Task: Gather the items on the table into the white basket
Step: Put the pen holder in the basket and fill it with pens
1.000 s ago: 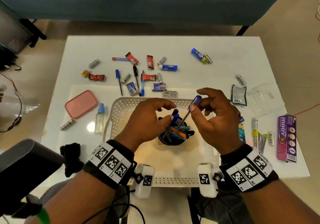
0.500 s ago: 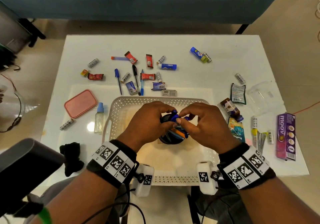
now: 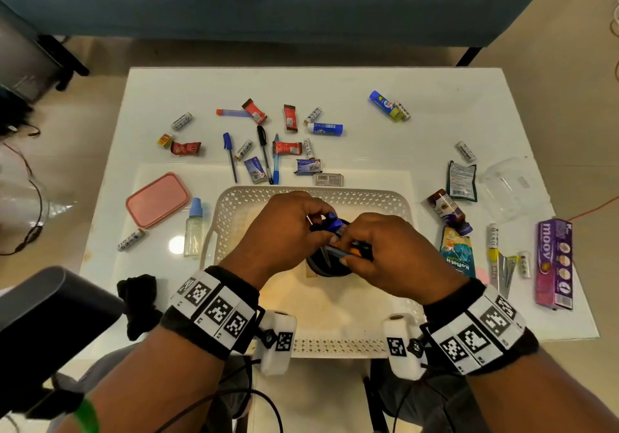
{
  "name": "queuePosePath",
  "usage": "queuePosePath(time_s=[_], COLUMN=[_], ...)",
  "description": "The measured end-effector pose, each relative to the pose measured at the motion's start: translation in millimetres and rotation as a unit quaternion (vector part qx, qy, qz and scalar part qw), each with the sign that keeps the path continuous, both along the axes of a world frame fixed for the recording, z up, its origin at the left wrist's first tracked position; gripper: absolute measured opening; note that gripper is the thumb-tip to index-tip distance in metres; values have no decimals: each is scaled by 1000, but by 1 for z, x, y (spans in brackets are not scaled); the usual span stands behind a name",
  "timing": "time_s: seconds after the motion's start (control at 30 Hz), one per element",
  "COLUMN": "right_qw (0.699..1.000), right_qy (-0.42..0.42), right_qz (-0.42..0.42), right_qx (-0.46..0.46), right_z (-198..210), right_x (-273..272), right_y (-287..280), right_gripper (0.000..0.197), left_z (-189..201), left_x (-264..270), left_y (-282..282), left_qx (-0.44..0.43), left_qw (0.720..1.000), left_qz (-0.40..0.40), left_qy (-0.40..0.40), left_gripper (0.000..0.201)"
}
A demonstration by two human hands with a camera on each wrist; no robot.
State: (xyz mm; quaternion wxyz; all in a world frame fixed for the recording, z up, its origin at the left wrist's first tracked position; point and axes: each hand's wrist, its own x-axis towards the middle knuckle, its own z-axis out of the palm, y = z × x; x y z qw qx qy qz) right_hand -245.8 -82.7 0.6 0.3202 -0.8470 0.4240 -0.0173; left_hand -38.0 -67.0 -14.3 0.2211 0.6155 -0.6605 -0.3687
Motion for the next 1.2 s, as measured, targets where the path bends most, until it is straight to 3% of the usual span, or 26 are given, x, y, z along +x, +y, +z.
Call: queuePosePath(time_s=[0.2, 0.37, 0.7, 1.0, 1.2], right_qw=[992, 990, 978, 975, 976], right_qy=[-103, -115, -171, -177, -167], right_qz=[-64, -83, -118, -130, -135], right_qx=[14, 20, 12, 8, -14], right_z=[7, 1, 1, -9, -9], right_x=[-4, -4, -7, -8, -6], right_y=[-3, -5, -6, -10, -9], right_gripper=[7, 7, 24, 13, 10], left_z=[7, 9, 1, 4, 8], left_x=[5, 3, -1, 0, -1], left_y=[0, 1, 3, 3, 4], left_qx=[-23, -21, 33, -63, -102], left_qw=[999, 999, 995, 994, 990], left_qz=[-10, -20, -5, -41, -24], left_qy=[27, 40, 96, 83, 98], left_gripper=[24, 27, 43, 31, 35])
